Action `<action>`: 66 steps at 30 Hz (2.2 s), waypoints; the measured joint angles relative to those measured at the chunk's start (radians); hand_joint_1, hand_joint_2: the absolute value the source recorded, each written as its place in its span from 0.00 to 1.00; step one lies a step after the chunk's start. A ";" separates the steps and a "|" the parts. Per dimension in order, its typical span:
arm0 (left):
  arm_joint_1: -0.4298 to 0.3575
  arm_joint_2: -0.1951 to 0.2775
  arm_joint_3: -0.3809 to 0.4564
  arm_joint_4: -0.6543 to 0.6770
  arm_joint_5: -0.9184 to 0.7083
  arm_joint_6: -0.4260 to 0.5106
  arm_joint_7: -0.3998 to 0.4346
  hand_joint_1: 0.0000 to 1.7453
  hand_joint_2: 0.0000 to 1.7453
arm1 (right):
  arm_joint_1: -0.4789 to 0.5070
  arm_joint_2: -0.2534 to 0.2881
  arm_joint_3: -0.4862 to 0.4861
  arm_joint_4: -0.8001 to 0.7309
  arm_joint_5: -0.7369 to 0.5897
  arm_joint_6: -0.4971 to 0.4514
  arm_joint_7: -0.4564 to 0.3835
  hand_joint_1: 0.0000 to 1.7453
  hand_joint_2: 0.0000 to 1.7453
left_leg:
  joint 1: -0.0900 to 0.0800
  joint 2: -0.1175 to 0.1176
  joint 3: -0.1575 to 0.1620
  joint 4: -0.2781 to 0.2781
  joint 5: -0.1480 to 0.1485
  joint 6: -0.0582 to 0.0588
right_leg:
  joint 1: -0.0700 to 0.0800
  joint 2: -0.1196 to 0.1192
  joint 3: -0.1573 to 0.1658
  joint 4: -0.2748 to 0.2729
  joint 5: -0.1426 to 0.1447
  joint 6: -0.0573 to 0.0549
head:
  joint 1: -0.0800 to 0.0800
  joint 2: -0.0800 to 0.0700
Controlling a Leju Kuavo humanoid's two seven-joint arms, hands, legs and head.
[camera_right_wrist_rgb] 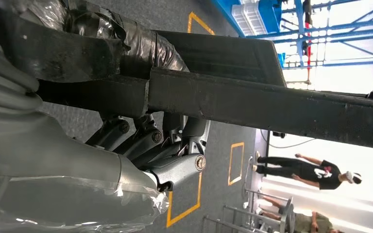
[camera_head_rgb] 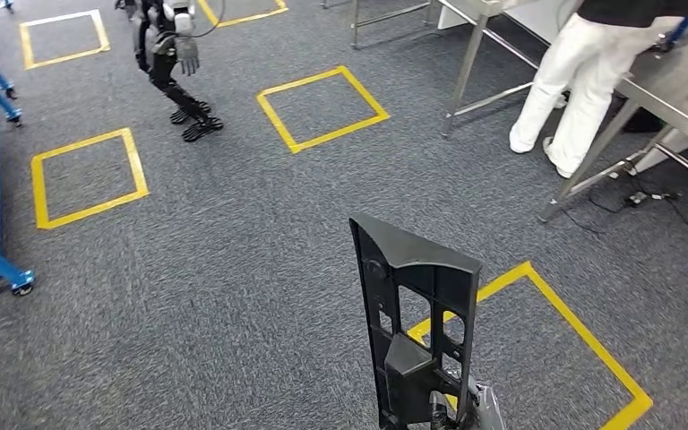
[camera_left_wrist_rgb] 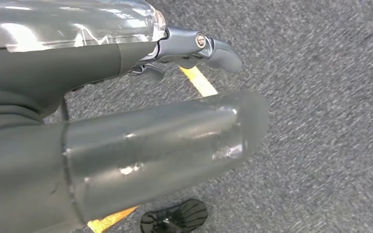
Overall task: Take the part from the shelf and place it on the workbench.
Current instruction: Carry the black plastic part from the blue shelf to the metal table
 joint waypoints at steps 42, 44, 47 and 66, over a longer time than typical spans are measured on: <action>0.248 -0.041 -0.076 0.264 -0.028 -0.277 0.193 0.00 0.00 | -0.117 0.009 0.092 -0.041 0.088 -0.188 0.120 1.00 1.00 | 0.002 -0.064 -0.062 0.213 -0.149 -0.035 | 0.009 0.028 0.092 -0.159 0.039 -0.046 | 0.000 0.000; 0.253 -0.039 -0.076 0.268 -0.027 -0.282 0.196 0.00 0.00 | -0.121 0.005 0.105 -0.040 0.087 -0.193 0.122 1.00 1.00 | 0.002 -0.074 -0.109 0.297 -0.162 -0.038 | 0.009 0.056 0.092 -0.157 0.039 -0.047 | 0.000 0.000; 0.257 -0.035 -0.077 0.269 -0.026 -0.285 0.196 0.00 0.00 | -0.125 0.000 0.120 -0.039 0.085 -0.199 0.124 1.00 1.00 | 0.006 -0.105 -0.061 0.157 -0.058 -0.036 | 0.007 0.098 0.093 -0.148 0.036 -0.042 | 0.000 0.000; 0.260 -0.028 -0.077 0.278 -0.013 -0.300 0.202 0.00 0.00 | -0.141 -0.035 0.156 -0.032 0.069 -0.222 0.140 1.00 1.00 | 0.000 0.036 0.023 0.007 -0.027 -0.018 | 0.014 -0.039 0.094 -0.140 0.021 -0.011 | 0.000 0.000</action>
